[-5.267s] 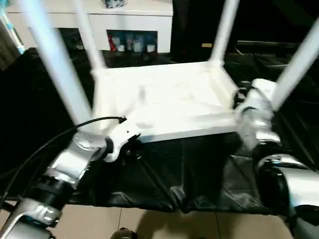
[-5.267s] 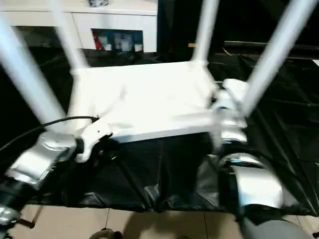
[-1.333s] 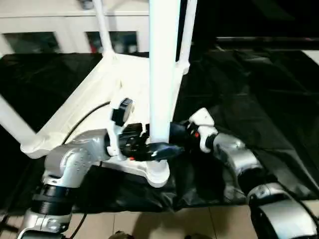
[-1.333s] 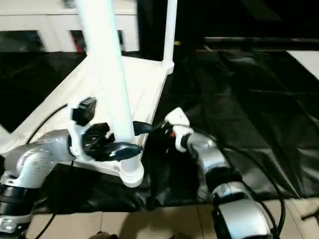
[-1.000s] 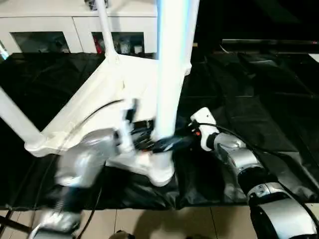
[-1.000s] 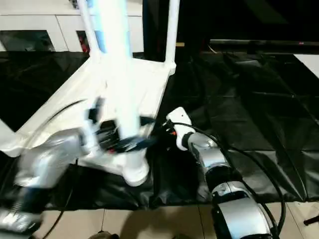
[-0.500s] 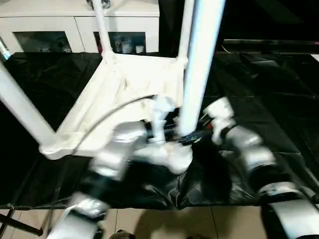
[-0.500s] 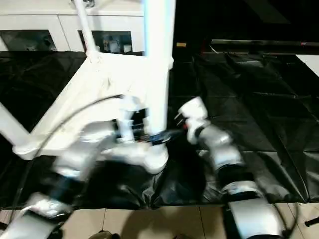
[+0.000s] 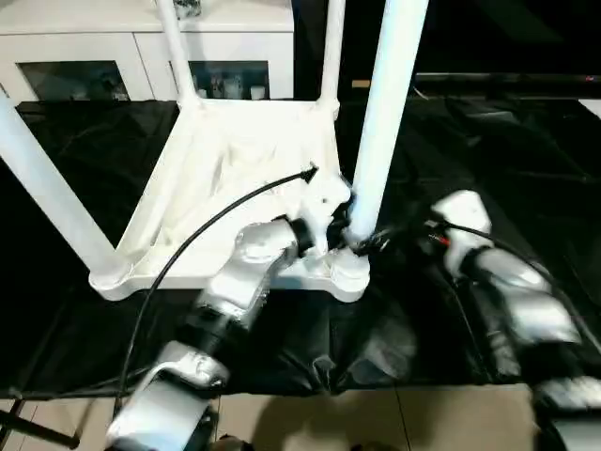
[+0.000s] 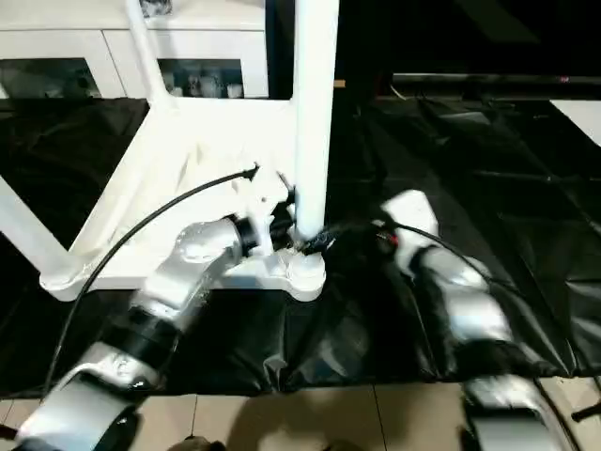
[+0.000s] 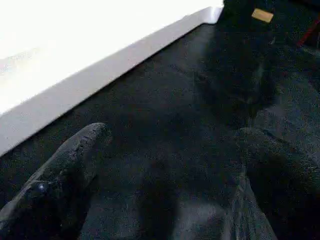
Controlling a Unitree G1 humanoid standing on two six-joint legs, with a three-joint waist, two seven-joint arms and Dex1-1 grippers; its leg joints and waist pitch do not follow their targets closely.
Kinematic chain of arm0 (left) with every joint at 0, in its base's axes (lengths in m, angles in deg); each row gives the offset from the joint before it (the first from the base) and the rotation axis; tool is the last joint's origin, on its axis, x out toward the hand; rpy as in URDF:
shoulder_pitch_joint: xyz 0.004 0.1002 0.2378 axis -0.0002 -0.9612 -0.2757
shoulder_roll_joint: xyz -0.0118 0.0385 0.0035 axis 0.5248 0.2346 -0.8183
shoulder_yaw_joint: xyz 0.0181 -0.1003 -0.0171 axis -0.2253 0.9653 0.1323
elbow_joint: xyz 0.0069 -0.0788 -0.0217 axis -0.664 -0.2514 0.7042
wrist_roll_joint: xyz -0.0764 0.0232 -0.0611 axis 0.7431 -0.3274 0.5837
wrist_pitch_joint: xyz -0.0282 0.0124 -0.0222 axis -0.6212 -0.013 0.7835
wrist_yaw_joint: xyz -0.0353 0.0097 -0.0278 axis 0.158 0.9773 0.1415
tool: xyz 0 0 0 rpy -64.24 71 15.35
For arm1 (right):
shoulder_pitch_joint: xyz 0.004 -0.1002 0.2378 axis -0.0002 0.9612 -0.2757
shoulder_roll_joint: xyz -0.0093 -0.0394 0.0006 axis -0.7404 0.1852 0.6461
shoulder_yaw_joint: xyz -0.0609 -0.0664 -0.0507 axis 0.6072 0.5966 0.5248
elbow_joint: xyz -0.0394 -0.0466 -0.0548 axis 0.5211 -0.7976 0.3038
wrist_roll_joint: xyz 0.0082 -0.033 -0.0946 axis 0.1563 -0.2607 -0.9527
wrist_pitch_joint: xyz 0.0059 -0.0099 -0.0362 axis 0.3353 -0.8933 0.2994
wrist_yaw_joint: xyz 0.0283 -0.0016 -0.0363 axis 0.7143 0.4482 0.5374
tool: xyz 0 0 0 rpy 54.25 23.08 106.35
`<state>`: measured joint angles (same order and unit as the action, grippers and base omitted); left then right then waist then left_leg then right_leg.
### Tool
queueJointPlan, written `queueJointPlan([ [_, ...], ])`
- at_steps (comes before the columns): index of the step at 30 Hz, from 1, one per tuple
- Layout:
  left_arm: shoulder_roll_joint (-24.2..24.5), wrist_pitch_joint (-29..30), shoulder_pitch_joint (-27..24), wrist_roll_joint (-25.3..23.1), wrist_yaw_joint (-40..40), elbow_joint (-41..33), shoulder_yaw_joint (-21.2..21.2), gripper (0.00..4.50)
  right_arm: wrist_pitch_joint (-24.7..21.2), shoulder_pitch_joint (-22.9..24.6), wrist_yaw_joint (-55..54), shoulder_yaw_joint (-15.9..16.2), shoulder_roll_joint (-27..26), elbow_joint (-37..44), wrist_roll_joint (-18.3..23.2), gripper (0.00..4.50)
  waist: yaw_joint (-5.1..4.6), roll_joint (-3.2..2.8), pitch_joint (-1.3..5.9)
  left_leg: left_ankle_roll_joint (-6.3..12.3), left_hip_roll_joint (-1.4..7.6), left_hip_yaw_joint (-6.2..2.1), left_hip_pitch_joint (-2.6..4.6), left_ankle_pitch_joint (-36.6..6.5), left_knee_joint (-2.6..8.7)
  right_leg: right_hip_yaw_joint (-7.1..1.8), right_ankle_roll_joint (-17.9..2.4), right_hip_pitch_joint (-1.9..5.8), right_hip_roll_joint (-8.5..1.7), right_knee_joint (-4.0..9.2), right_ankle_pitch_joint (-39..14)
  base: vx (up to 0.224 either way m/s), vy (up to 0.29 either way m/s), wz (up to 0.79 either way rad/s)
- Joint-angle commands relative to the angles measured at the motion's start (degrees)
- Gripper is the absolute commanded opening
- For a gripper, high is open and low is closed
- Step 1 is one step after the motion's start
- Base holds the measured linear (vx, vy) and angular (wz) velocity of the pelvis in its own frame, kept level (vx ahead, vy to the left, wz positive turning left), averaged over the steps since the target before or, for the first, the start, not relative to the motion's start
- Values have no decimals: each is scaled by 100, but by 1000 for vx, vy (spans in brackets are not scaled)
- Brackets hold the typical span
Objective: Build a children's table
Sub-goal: Rotate table base
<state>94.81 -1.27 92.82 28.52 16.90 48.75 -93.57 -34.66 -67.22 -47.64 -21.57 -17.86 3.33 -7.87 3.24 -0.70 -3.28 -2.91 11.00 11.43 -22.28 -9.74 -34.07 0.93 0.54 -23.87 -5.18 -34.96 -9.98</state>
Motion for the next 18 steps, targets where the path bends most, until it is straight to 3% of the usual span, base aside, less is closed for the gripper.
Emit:
queueJointPlan([
  [1, 161, 235, -58, 142, -429, -291, -74, 445, -133, 100, 183, 18, 72, 323, 101, 450, 32, 76, 403, 388, 137, -56, 99, -1419, 372, -75, -1313, 268, -156, 461, -1290, 0, 0, 0],
  [6, 913, -74, 11, -152, -1129, 186, -175, 445, -502, 606, 913, 206, 500, 1321, 298, 450, 51, 40, 381, 277, 150, -72, 121, -1635, 415, -84, -1137, 263, -156, 469, -1509, 0, 0, 0],
  [7, 958, -116, 43, -202, -1172, 265, -180, 418, -548, 642, 982, 225, 538, 1406, 311, 450, 57, 40, 385, 255, 147, -74, 132, -1674, 421, -86, -1058, 264, -145, 481, -1557, 0, 0, 0],
  [10, 1139, -255, 200, -466, -1234, 634, -243, 405, -694, 792, 1294, 350, 748, 1734, 349, 450, 61, 43, 382, 195, 138, -87, 118, -1695, 427, -88, -975, 270, -164, 490, -1678, 0, 0, 0],
  [11, 1249, -302, 278, -614, -1304, 811, -333, 391, -752, 856, 1440, 420, 864, 1866, 350, 450, 73, 12, 385, 183, 148, -91, 128, -1677, 423, -96, -1010, 259, -187, 483, -1628, 0, 0, 0],
  [18, 1398, -453, 512, -902, -1487, 1398, -597, 333, -1269, 1202, 2061, 584, 1344, 2779, 562, 450, 145, 24, 397, 234, 160, -88, 132, -1543, 404, -103, -1117, 286, -192, 447, -1294, 0, 0, 0],
])
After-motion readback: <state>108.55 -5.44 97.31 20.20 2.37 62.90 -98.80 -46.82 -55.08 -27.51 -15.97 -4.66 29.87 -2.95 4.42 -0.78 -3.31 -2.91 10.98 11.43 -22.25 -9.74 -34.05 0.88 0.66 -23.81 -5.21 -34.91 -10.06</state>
